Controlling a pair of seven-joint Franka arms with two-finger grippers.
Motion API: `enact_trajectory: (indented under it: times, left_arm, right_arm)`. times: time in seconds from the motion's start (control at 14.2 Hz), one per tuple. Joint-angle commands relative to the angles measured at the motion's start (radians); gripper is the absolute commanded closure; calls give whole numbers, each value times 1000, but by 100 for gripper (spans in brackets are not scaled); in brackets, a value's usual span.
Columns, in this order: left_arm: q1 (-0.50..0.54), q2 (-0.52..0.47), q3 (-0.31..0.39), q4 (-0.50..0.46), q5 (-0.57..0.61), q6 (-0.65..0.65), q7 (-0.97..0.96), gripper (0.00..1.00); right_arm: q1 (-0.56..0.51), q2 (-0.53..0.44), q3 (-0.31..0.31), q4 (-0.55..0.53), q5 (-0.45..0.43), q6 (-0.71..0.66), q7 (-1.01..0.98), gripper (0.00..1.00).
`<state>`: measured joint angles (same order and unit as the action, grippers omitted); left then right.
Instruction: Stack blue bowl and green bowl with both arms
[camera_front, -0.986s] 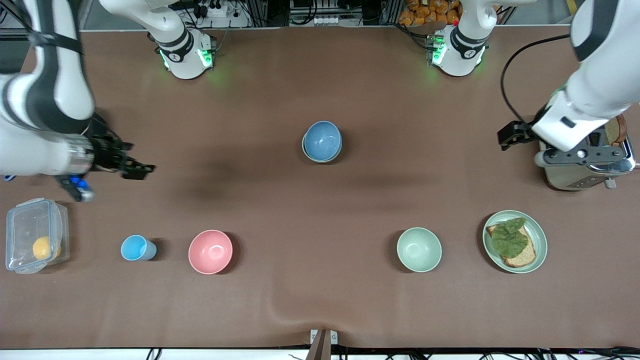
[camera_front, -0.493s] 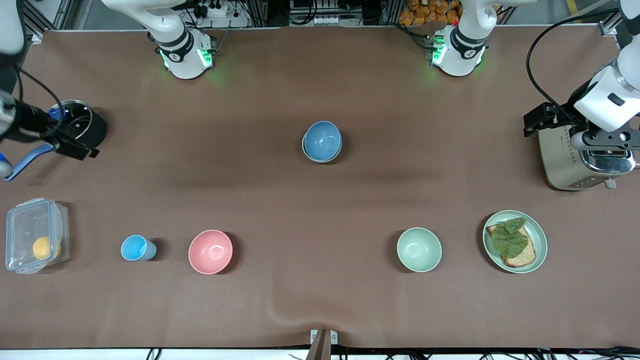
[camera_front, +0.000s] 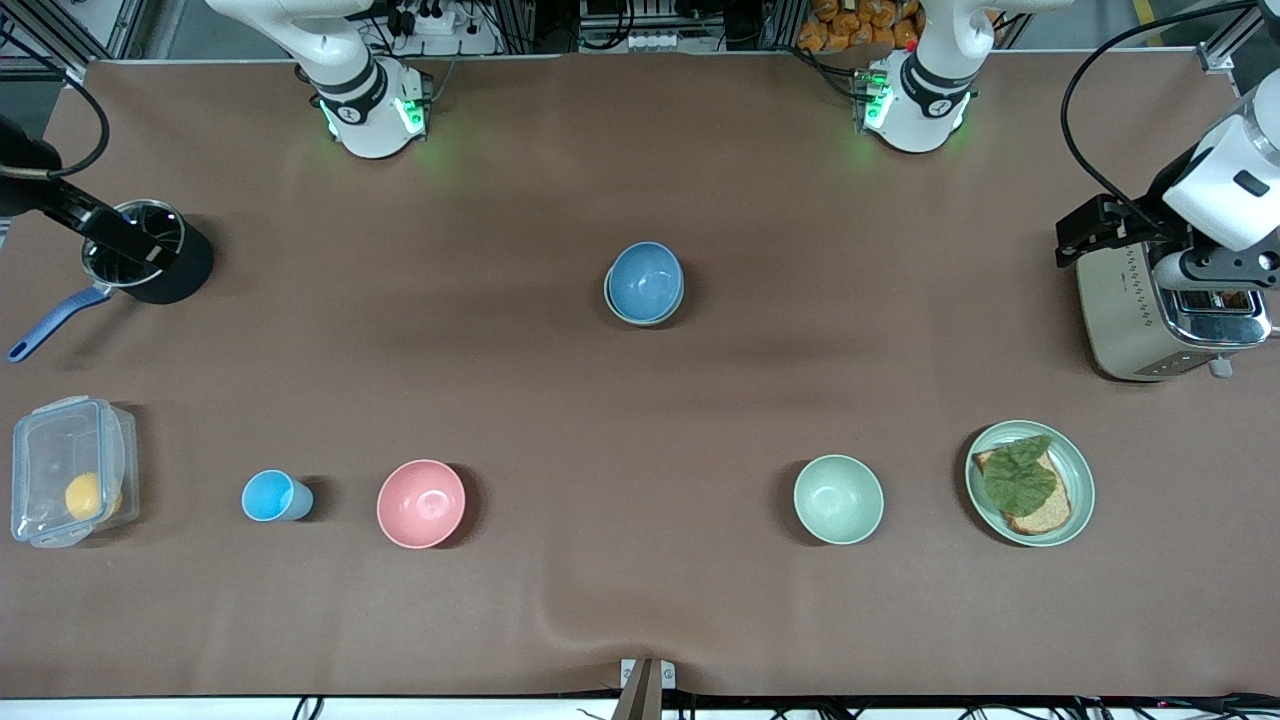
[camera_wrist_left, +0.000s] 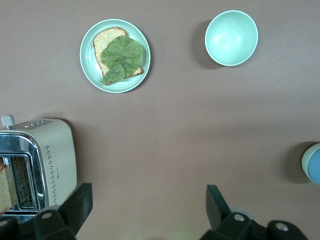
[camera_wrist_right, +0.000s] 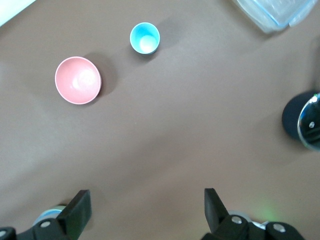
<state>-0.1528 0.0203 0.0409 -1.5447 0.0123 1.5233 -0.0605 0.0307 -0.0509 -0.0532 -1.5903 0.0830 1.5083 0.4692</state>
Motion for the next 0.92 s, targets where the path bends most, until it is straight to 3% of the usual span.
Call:
enact_trajectory:
  times: [0.0, 0.42, 0.85]
  left_arm:
    - [1, 1, -1, 17, -6, -23, 18, 0]
    - [3, 1, 1, 17, -6, -17, 16, 0]
    - [4, 0, 1, 17, -6, 5, 10, 0]
  right_arm:
    - [-45, 11, 26, 33, -14, -11, -64, 0]
    - [-123, 9, 122, 81, -19, -28, -90, 0]
    - [-126, 14, 125, 131, -19, -33, -95, 0]
